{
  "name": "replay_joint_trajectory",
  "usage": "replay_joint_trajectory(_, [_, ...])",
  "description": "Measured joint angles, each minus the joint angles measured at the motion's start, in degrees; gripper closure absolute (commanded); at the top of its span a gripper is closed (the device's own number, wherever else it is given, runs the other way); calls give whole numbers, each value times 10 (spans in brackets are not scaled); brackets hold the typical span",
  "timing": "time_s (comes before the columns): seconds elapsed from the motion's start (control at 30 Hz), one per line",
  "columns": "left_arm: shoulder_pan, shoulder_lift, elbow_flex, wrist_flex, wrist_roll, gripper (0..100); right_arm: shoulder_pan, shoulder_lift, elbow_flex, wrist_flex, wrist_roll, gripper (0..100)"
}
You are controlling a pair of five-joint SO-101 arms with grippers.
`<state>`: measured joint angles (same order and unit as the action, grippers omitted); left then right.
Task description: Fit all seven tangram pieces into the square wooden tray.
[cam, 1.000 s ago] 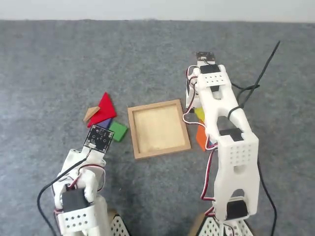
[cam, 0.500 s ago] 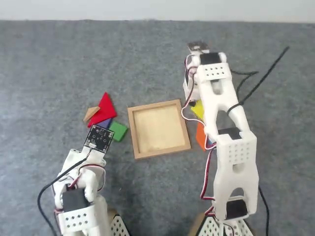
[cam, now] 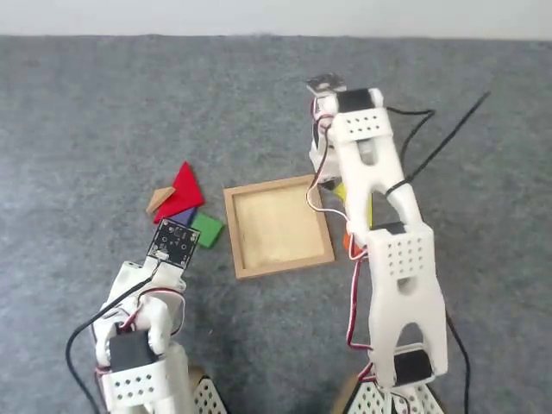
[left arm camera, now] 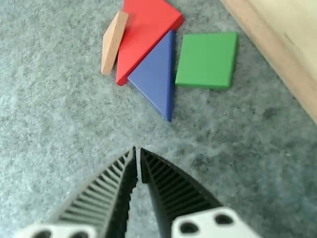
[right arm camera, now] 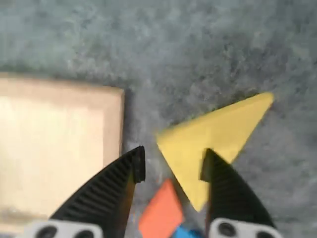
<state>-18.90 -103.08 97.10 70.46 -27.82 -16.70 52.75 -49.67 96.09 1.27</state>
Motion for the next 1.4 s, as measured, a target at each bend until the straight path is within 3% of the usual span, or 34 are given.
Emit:
replay_joint_trajectory(0.1, [0, 0, 0, 0, 0, 985, -4, 30, -12, -8, -33, 584])
replay_joint_trajectory(1.1, [0, 0, 0, 7, 0, 985, 10, 76, -43, -11, -39, 618])
replay_joint_trajectory(1.33, [0, 0, 0, 7, 0, 985, 15, 76, -43, -11, -59, 846])
replay_joint_trajectory(1.4, [0, 0, 0, 7, 0, 985, 21, 76, -43, -11, -66, 866])
